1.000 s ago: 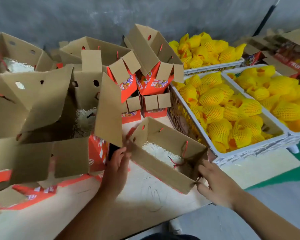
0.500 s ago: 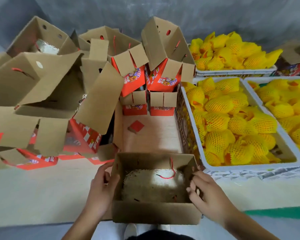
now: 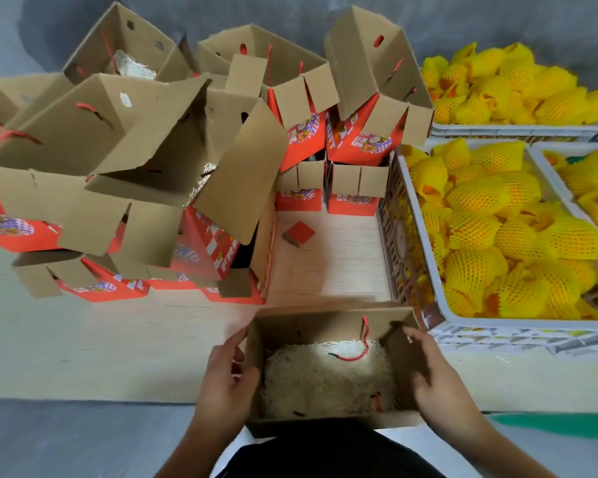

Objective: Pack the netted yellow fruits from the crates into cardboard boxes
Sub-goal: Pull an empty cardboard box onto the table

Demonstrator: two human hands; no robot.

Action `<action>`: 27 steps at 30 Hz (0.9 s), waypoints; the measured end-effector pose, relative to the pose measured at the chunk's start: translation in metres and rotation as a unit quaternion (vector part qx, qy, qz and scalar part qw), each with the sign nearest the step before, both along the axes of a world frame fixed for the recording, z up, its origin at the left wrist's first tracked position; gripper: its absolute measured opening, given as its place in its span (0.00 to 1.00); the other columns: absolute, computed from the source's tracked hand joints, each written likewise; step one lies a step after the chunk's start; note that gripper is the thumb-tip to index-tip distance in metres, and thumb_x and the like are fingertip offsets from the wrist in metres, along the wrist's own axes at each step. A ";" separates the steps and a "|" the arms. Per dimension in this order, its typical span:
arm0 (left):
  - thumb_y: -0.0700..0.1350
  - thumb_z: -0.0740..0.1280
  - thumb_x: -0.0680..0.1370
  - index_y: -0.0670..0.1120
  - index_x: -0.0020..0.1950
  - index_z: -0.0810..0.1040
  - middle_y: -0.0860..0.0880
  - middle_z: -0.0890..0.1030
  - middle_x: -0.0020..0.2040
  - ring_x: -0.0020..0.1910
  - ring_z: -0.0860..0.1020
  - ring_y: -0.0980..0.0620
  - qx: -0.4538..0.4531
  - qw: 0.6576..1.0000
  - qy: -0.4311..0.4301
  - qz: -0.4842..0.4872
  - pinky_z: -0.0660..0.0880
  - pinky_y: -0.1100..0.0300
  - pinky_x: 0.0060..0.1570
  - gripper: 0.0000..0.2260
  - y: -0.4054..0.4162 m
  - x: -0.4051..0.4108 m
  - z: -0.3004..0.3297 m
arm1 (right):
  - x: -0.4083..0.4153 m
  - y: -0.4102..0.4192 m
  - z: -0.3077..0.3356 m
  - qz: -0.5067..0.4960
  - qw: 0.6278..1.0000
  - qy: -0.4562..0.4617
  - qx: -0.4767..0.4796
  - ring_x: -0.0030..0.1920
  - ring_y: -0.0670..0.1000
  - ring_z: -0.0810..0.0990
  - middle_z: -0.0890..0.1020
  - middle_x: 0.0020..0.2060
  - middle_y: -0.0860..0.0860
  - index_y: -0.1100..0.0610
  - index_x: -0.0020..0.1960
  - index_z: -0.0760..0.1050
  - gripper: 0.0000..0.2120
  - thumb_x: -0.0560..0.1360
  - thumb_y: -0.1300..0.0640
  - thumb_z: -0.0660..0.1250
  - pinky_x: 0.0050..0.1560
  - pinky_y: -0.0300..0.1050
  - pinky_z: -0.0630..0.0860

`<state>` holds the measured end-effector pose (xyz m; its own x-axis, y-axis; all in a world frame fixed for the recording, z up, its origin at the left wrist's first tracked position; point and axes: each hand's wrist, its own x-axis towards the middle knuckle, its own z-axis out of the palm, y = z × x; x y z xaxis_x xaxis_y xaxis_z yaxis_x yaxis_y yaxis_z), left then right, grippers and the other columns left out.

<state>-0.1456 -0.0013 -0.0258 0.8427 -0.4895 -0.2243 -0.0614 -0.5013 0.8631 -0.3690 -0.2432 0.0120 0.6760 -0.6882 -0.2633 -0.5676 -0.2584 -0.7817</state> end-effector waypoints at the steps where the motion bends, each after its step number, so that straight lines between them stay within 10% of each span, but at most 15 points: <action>1: 0.40 0.65 0.82 0.73 0.63 0.73 0.52 0.75 0.53 0.48 0.78 0.58 -0.012 1.000 -0.005 0.017 0.80 0.58 0.46 0.25 0.004 -0.002 -0.001 | 0.001 0.003 0.000 -0.007 1.000 0.009 0.013 0.59 0.43 0.80 0.79 0.63 0.47 0.31 0.63 0.65 0.37 0.75 0.74 0.58 0.54 0.26 0.70; 4: 0.53 0.64 0.85 0.67 0.61 0.76 0.59 0.77 0.59 0.58 0.78 0.57 -0.042 0.991 0.069 0.107 0.79 0.51 0.57 0.09 0.010 0.010 0.006 | 0.020 0.015 -0.002 0.007 0.999 0.016 0.028 0.52 0.38 0.81 0.82 0.57 0.45 0.30 0.61 0.66 0.35 0.77 0.72 0.58 0.44 0.22 0.70; 8: 0.54 0.62 0.85 0.58 0.66 0.78 0.57 0.80 0.61 0.62 0.79 0.53 -0.062 0.986 0.088 0.126 0.78 0.47 0.62 0.11 0.015 0.054 0.018 | 0.065 0.037 -0.007 0.045 0.999 0.019 0.019 0.73 0.51 0.72 0.70 0.75 0.49 0.43 0.73 0.67 0.31 0.78 0.71 0.58 0.74 0.39 0.65; 11: 0.46 0.60 0.87 0.53 0.69 0.77 0.58 0.81 0.61 0.63 0.78 0.53 -0.081 0.986 0.068 0.131 0.75 0.54 0.62 0.13 -0.002 0.087 0.022 | 0.095 0.031 -0.008 0.023 1.000 -0.016 -0.001 0.73 0.51 0.71 0.71 0.72 0.48 0.51 0.74 0.67 0.28 0.78 0.72 0.57 0.75 0.37 0.62; 15: 0.45 0.61 0.86 0.48 0.70 0.76 0.54 0.78 0.63 0.62 0.75 0.51 -0.042 0.993 0.000 0.107 0.70 0.55 0.60 0.13 -0.027 0.115 0.019 | 0.120 0.018 -0.003 0.001 1.000 -0.022 0.014 0.73 0.54 0.70 0.70 0.71 0.54 0.54 0.71 0.68 0.25 0.78 0.72 0.58 0.71 0.37 0.63; 20: 0.48 0.69 0.82 0.54 0.46 0.75 0.60 0.77 0.43 0.44 0.77 0.57 0.034 0.964 -0.239 0.111 0.70 0.55 0.48 0.06 -0.019 0.095 0.026 | 0.101 0.008 0.007 0.057 0.998 0.035 -0.001 0.80 0.45 0.49 0.42 0.82 0.47 0.46 0.73 0.65 0.25 0.78 0.61 0.64 0.67 0.31 0.56; 23: 0.51 0.69 0.81 0.56 0.48 0.74 0.65 0.77 0.43 0.43 0.79 0.57 -0.044 0.967 -0.251 -0.020 0.75 0.64 0.43 0.04 -0.029 0.060 0.039 | 0.080 0.000 0.025 0.059 0.993 -0.033 -0.099 0.68 0.25 0.56 0.55 0.78 0.43 0.49 0.70 0.70 0.23 0.78 0.63 0.64 0.61 0.17 0.52; 27: 0.52 0.67 0.81 0.59 0.53 0.77 0.63 0.80 0.49 0.51 0.81 0.58 -0.086 0.959 -0.168 -0.212 0.76 0.71 0.48 0.03 -0.079 0.029 0.060 | 0.048 -0.054 0.057 0.017 0.960 -0.051 -0.276 0.62 0.52 0.76 0.79 0.61 0.52 0.56 0.62 0.78 0.18 0.75 0.69 0.66 0.59 0.41 0.73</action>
